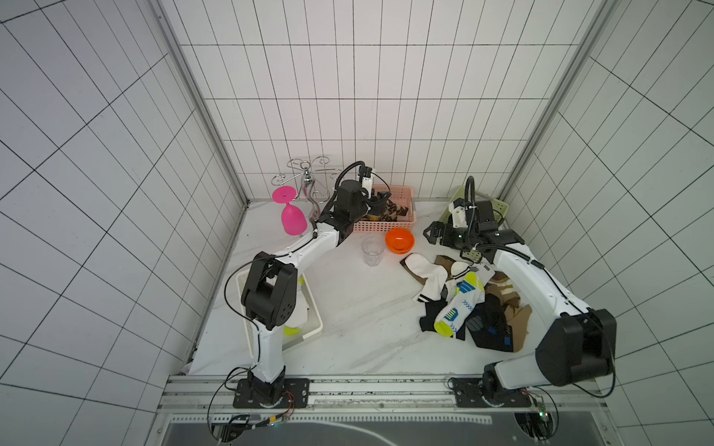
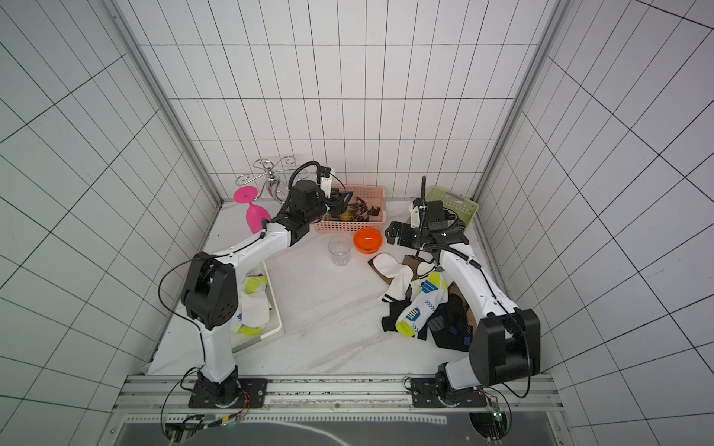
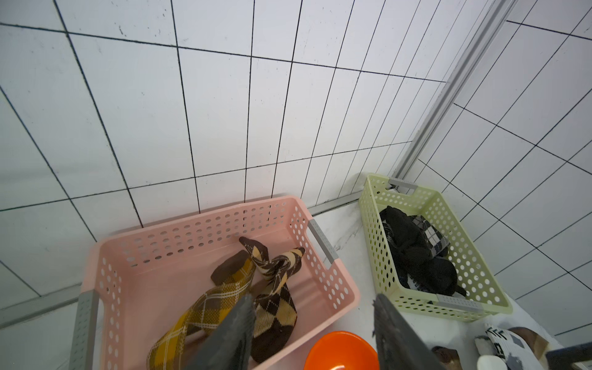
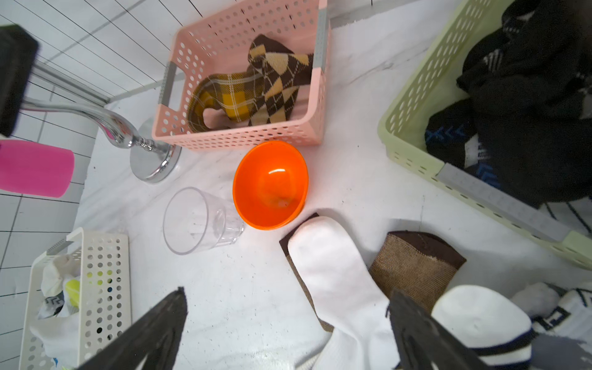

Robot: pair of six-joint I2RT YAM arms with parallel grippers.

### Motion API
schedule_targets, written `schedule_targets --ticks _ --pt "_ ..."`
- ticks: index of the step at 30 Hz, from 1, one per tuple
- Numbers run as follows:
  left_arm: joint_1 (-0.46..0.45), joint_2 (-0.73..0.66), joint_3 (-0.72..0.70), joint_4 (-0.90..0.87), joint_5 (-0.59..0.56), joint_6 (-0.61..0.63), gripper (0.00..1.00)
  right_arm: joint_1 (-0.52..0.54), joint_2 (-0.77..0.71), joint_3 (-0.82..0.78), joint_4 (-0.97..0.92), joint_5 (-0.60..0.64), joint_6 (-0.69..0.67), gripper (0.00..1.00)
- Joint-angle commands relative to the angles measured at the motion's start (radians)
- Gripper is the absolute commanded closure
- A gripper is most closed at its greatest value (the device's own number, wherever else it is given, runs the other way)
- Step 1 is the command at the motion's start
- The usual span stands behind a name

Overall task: Sort the socks into the basket by color
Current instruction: Place the sock in the bin, then pick up the sock at the center of the board.

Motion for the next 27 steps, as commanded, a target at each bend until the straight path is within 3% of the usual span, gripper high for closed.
schedule_targets --ticks 1,14,22,27 --pt "-0.015 -0.108 -0.107 -0.04 0.011 -0.023 0.4 0.027 0.035 -0.04 -0.133 0.035 -0.036 0.01" --pt "-0.068 -0.503 -0.479 -0.083 -0.017 -0.088 0.4 0.141 0.058 -0.152 -0.29 0.042 -0.024 0.04" --pt "-0.083 -0.613 -0.578 -0.117 -0.026 -0.111 0.4 0.295 0.075 -0.247 -0.354 0.028 -0.012 0.15" --pt "-0.082 -0.639 -0.598 -0.13 -0.017 -0.11 0.4 0.37 0.078 -0.312 -0.363 0.09 0.027 0.15"
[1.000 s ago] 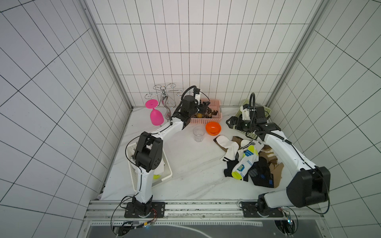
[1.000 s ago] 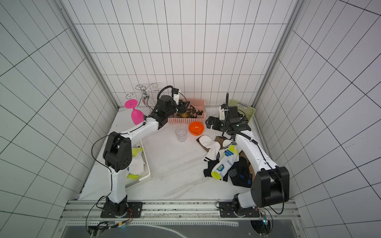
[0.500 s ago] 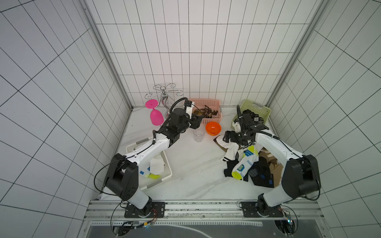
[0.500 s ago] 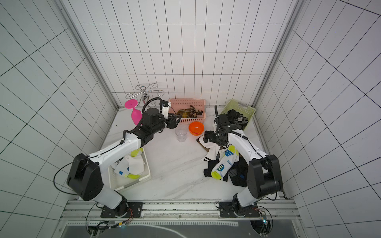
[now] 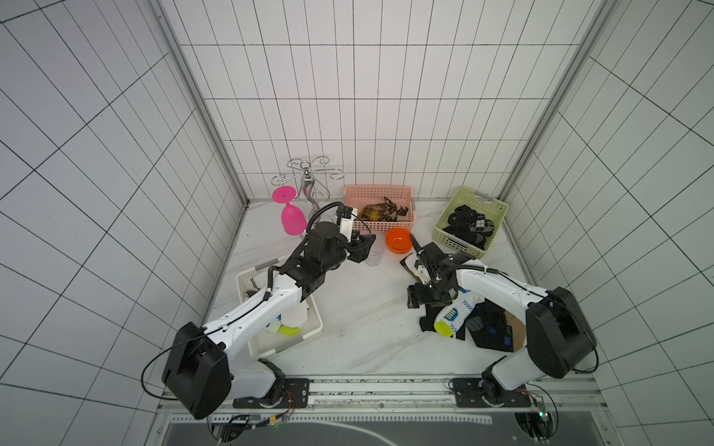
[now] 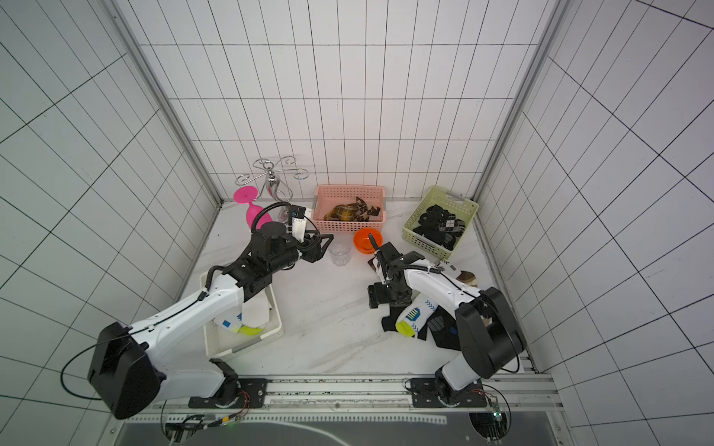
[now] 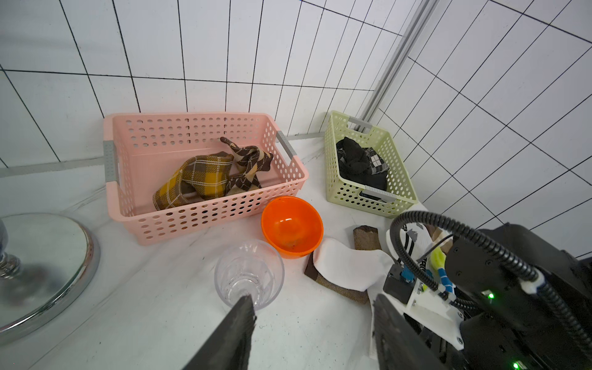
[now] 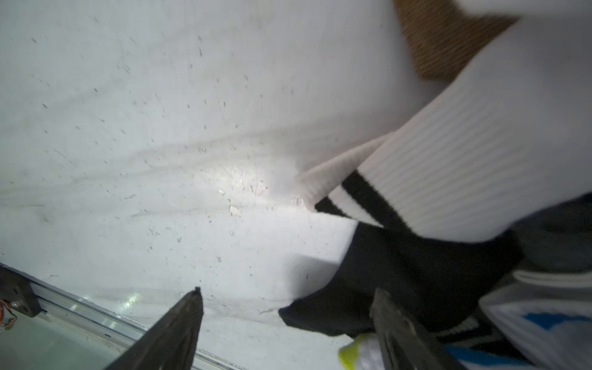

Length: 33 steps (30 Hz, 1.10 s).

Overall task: Sort the socks into the basket by color
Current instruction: Pick up the sock at the center of the board.

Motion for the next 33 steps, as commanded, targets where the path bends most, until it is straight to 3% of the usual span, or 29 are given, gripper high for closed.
schedule_targets --ticks 1,11,15,18,21,26,33 --pt "0.003 -0.033 -0.018 -0.013 -0.002 -0.012 0.4 0.031 0.0 -0.079 -0.052 0.054 0.037 0.15" --pt "0.002 -0.036 -0.037 -0.008 0.037 -0.034 0.4 0.11 -0.005 -0.147 -0.055 0.154 0.098 0.18" --pt "0.002 -0.037 -0.04 -0.009 0.043 -0.045 0.4 0.117 0.001 -0.159 -0.041 0.183 0.106 0.29" --pt "0.002 -0.045 -0.049 -0.009 0.044 -0.048 0.4 0.118 -0.001 -0.171 -0.025 0.175 0.109 0.57" --pt "0.002 -0.051 -0.06 -0.008 0.037 -0.055 0.4 0.122 0.016 -0.172 -0.001 0.153 0.103 0.68" --pt "0.002 -0.059 -0.066 -0.01 0.03 -0.06 0.4 0.149 0.046 -0.118 0.027 0.112 0.08 1.0" --pt "0.002 -0.074 -0.072 -0.014 0.017 -0.06 0.4 0.173 0.015 0.024 -0.012 0.09 0.042 1.0"
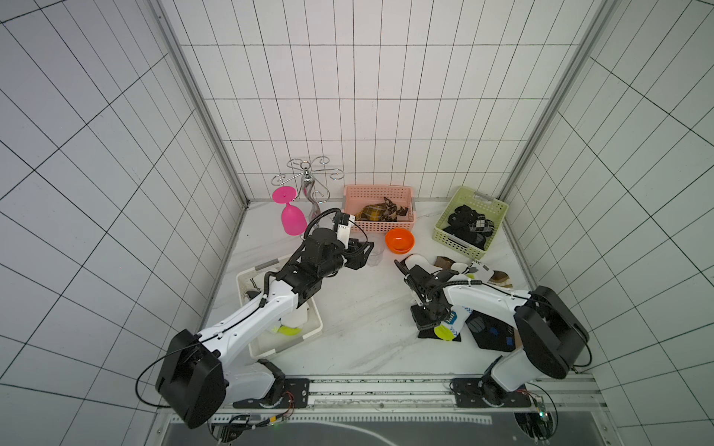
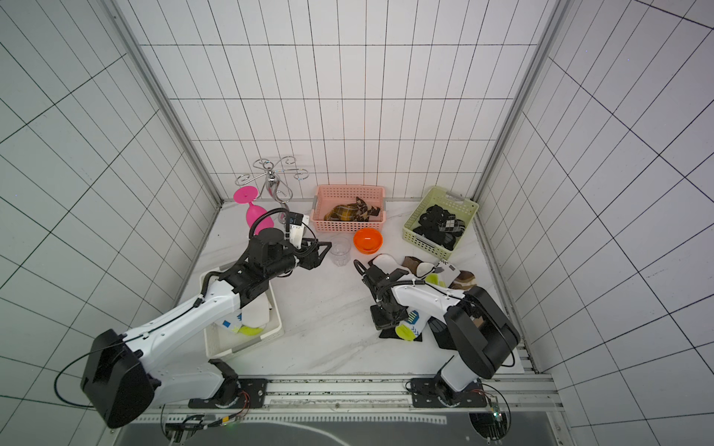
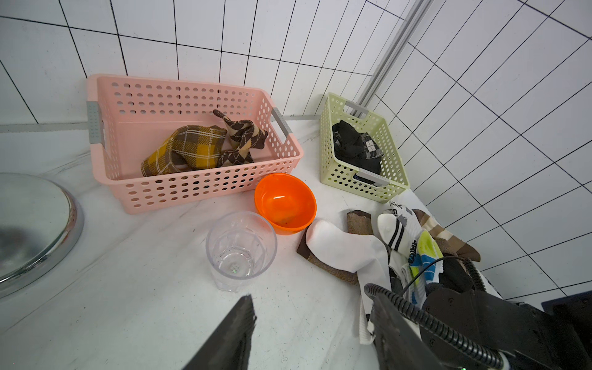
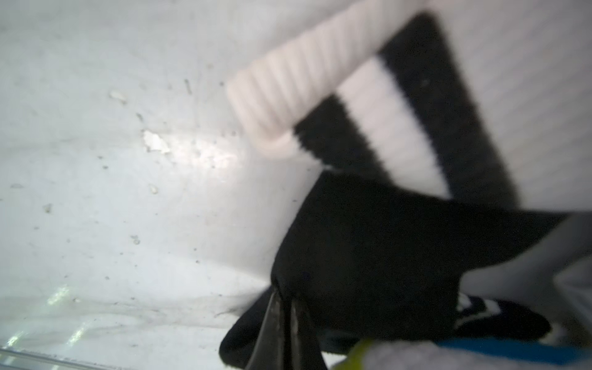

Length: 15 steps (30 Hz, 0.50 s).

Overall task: Sort the socks into the basket by color
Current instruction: Pick up the sock at the center of the board.

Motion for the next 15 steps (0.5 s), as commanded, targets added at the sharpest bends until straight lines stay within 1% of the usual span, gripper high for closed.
schedule_targets --ticks 1,4,9,15 --pt "0.003 -0.026 -0.014 0.005 -0.017 -0.008 0.4 0.015 -0.019 0.145 -0.028 -0.028 -0.026 1.0" --pt "0.002 -0.028 -0.015 0.003 -0.018 -0.008 0.4 0.014 -0.058 0.203 -0.064 -0.031 -0.035 1.0" --pt "0.001 -0.02 -0.008 0.004 -0.015 -0.012 0.4 0.015 -0.11 0.256 -0.101 -0.09 -0.044 1.0" --pt "-0.004 -0.01 0.002 0.007 -0.012 -0.012 0.4 0.014 -0.19 0.313 -0.107 -0.097 -0.039 1.0"
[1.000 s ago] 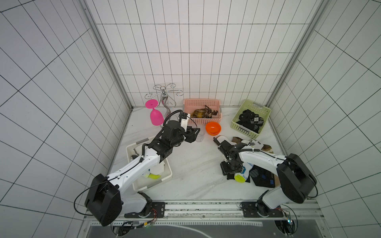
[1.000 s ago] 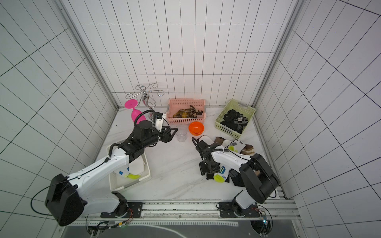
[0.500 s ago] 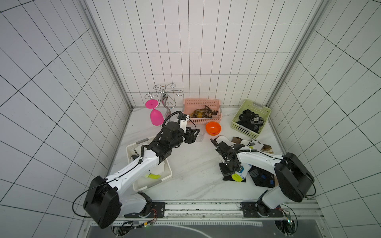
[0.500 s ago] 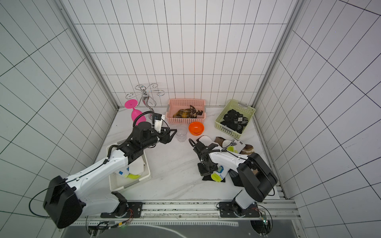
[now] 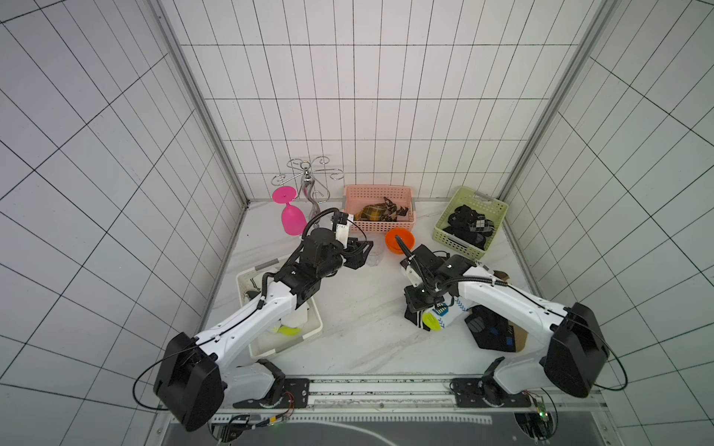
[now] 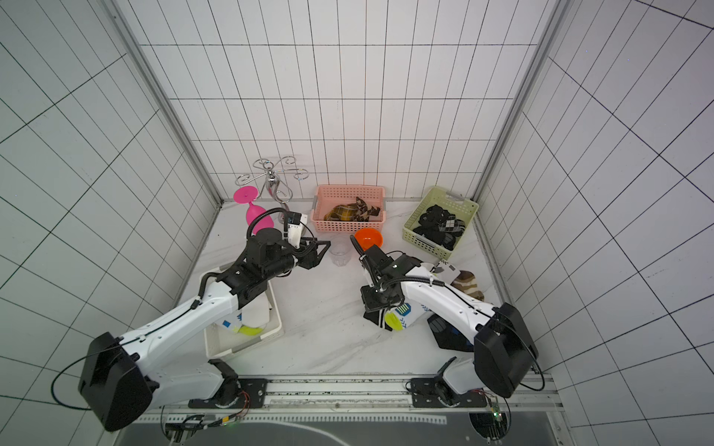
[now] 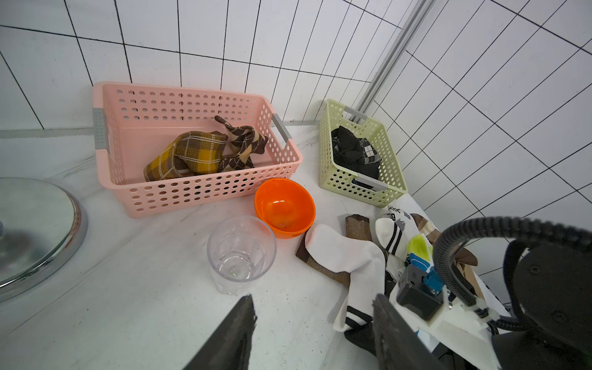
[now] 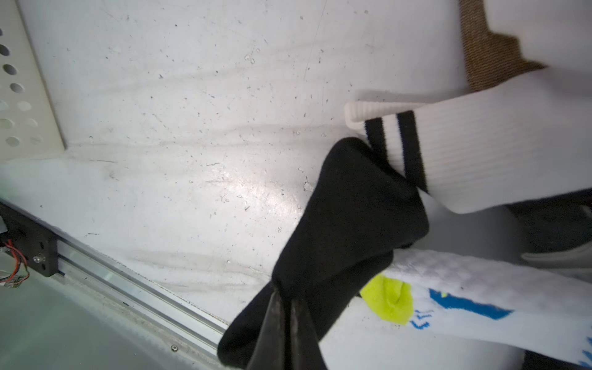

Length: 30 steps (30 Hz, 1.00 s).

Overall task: Sort the socks into the basket by color
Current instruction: Pick up the sock at the center of the board, then place the sock in the bin.

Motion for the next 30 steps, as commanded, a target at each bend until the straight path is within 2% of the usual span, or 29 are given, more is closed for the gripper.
schedule_targets --ticks 1,14,20,30 --pt "-0.003 0.005 0.004 0.007 -0.006 -0.009 0.4 0.008 -0.055 0.131 -0.041 -0.017 -0.004 1.0" --pt "-0.007 0.012 0.022 0.004 -0.001 0.001 0.4 -0.026 -0.125 0.302 -0.009 0.043 0.002 1.0" --pt "-0.007 0.0 0.03 -0.013 -0.006 0.011 0.4 -0.148 -0.1 0.384 0.042 0.056 -0.022 1.0" --pt "-0.009 -0.03 0.039 -0.055 -0.014 0.024 0.4 -0.42 0.072 0.594 0.181 0.119 -0.082 1.0"
